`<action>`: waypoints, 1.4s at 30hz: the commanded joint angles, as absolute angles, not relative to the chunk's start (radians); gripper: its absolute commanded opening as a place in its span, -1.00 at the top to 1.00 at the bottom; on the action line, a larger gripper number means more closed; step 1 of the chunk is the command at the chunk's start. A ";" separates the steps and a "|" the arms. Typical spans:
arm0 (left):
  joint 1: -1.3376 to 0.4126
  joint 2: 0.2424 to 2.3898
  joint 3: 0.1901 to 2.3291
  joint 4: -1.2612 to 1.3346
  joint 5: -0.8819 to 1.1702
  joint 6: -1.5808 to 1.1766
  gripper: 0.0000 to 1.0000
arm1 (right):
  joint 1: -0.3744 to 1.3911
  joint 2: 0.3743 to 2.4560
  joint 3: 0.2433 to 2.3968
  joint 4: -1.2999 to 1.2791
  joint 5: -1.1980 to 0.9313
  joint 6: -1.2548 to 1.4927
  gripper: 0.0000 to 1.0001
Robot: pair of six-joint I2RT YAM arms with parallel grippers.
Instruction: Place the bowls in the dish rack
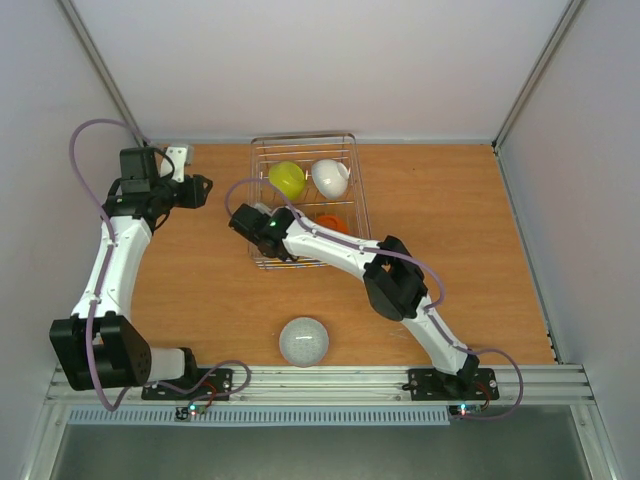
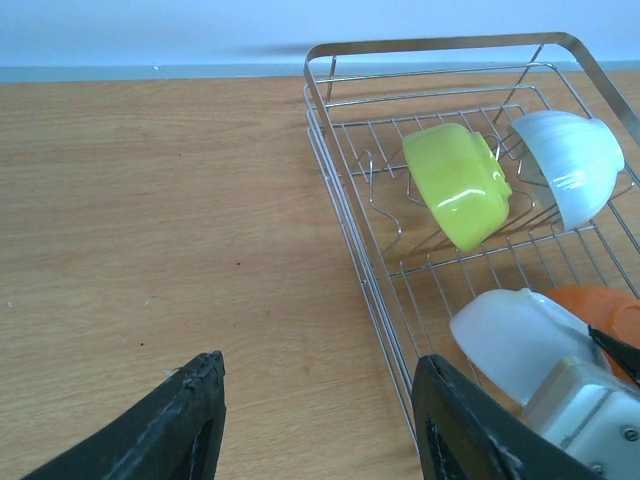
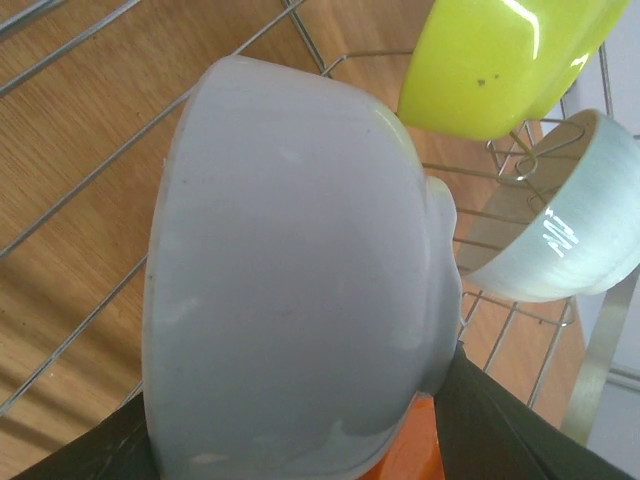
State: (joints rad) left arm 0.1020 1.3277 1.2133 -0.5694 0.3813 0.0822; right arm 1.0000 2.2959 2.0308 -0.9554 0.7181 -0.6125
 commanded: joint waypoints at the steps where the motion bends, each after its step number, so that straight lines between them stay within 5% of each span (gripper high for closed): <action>1: 0.110 1.292 1.208 -0.530 0.406 0.078 -0.05 | 1.020 2.344 2.098 -0.985 0.792 -0.649 0.90; 3: 0.110 1.293 1.207 -0.531 0.407 0.077 -0.05 | 1.021 2.352 2.109 -0.996 0.785 -0.643 0.78; 9: 0.110 1.298 1.208 -0.534 0.416 0.077 -0.05 | 1.025 2.334 2.101 -1.000 0.717 -0.631 -0.12; 16: 0.110 1.297 1.208 -0.533 0.409 0.081 -0.05 | 1.032 2.323 2.086 -1.000 0.669 -0.629 -0.74; 42: 0.111 1.287 1.215 -0.544 0.406 0.092 -0.06 | 1.032 2.252 2.080 -0.988 0.355 -0.600 -0.91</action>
State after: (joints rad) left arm 0.1036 1.3182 1.2133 -0.5713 0.3996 0.0834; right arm 1.0164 2.3116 2.0766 -0.9890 0.4221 -0.6113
